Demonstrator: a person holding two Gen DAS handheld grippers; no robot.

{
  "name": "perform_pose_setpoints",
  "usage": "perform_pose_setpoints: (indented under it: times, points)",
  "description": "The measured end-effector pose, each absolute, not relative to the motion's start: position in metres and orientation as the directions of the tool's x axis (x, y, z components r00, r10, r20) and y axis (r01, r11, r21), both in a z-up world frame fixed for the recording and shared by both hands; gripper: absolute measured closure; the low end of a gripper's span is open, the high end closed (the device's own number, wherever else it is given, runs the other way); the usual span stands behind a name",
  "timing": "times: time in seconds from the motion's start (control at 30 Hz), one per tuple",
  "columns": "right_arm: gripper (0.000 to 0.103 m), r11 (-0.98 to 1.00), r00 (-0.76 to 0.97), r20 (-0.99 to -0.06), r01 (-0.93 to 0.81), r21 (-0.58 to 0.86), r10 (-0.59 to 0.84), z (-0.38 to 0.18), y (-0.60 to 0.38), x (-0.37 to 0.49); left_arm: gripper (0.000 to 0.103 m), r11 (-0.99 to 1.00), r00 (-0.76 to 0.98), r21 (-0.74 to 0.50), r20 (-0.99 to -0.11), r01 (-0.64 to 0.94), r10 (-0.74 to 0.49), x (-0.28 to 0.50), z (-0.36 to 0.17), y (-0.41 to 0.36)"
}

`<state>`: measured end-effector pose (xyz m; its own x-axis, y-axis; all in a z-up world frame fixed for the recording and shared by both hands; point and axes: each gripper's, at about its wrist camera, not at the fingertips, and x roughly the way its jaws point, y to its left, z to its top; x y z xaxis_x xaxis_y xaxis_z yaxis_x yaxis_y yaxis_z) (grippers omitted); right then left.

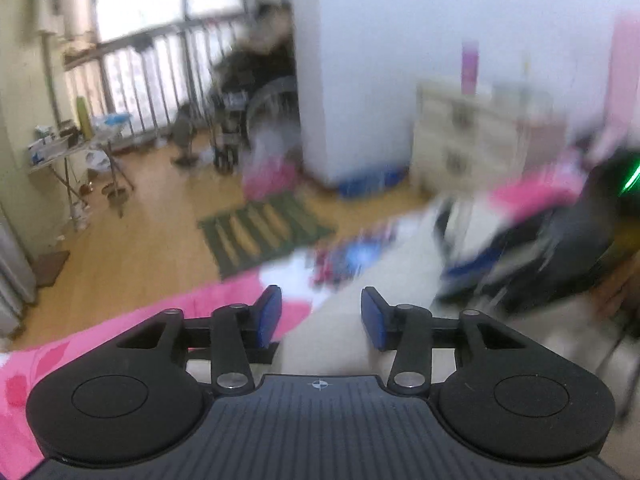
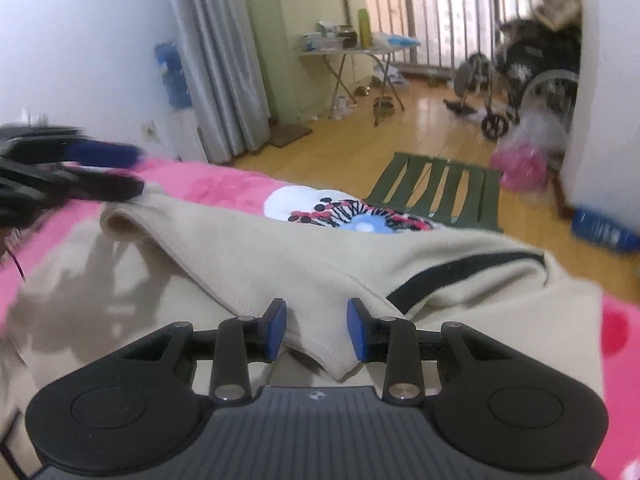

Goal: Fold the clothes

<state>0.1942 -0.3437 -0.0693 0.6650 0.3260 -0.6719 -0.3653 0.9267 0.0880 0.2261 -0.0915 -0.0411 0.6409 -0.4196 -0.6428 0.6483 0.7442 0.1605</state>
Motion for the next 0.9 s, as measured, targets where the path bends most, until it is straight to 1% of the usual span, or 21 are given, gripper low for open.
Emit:
perform_pose_setpoints:
  times: [0.07, 0.17, 0.3, 0.5, 0.57, 0.6, 0.7, 0.73, 0.8, 0.9]
  points:
    - [0.067, 0.92, 0.672, -0.672, -0.39, 0.034, 0.31, -0.073, -0.338, 0.195, 0.067, 0.717, 0.657, 0.248, -0.657, 0.652, -0.37, 0.226, -0.06, -0.096]
    - [0.067, 0.908, 0.671, -0.679, -0.419, -0.016, 0.298, -0.078, -0.329, 0.205, 0.066, 0.668, 0.691, 0.348, -0.631, 0.658, -0.352, 0.218, -0.072, -0.098]
    - [0.067, 0.902, 0.654, -0.697, -0.43, -0.025, 0.293, -0.084, -0.322, 0.228, 0.066, 0.614, 0.717, 0.439, -0.616, 0.656, -0.326, 0.226, -0.079, -0.106]
    - [0.067, 0.901, 0.662, -0.691, -0.433, -0.039, 0.288, -0.09, -0.323, 0.259, 0.065, 0.617, 0.746, 0.473, -0.59, 0.629, -0.308, 0.248, -0.087, -0.111]
    - [0.061, 0.9, 0.67, -0.685, -0.432, -0.047, 0.286, -0.094, -0.326, 0.264, 0.066, 0.605, 0.763, 0.502, -0.57, 0.617, -0.305, 0.242, -0.092, -0.111]
    - [0.061, 0.899, 0.672, -0.683, -0.435, -0.051, 0.286, -0.096, -0.328, 0.265, 0.068, 0.609, 0.766, 0.503, -0.565, 0.614, -0.306, 0.237, -0.094, -0.109]
    - [0.061, 0.905, 0.671, -0.673, -0.426, -0.006, 0.312, -0.098, -0.339, 0.253, 0.069, 0.58, 0.752, 0.505, -0.568, 0.639, -0.334, 0.212, -0.095, -0.099]
    - [0.061, 0.902, 0.674, -0.668, -0.431, -0.008, 0.316, -0.097, -0.342, 0.245, 0.069, 0.572, 0.742, 0.499, -0.575, 0.651, -0.344, 0.205, -0.096, -0.095]
    - [0.061, 0.893, 0.686, -0.654, -0.448, -0.035, 0.319, -0.099, -0.346, 0.227, 0.07, 0.575, 0.748, 0.5, -0.56, 0.648, -0.355, 0.191, -0.101, -0.087]
    - [0.061, 0.893, 0.699, -0.643, -0.448, -0.054, 0.312, -0.097, -0.348, 0.213, 0.07, 0.554, 0.775, 0.551, -0.527, 0.625, -0.349, 0.179, -0.105, -0.089]
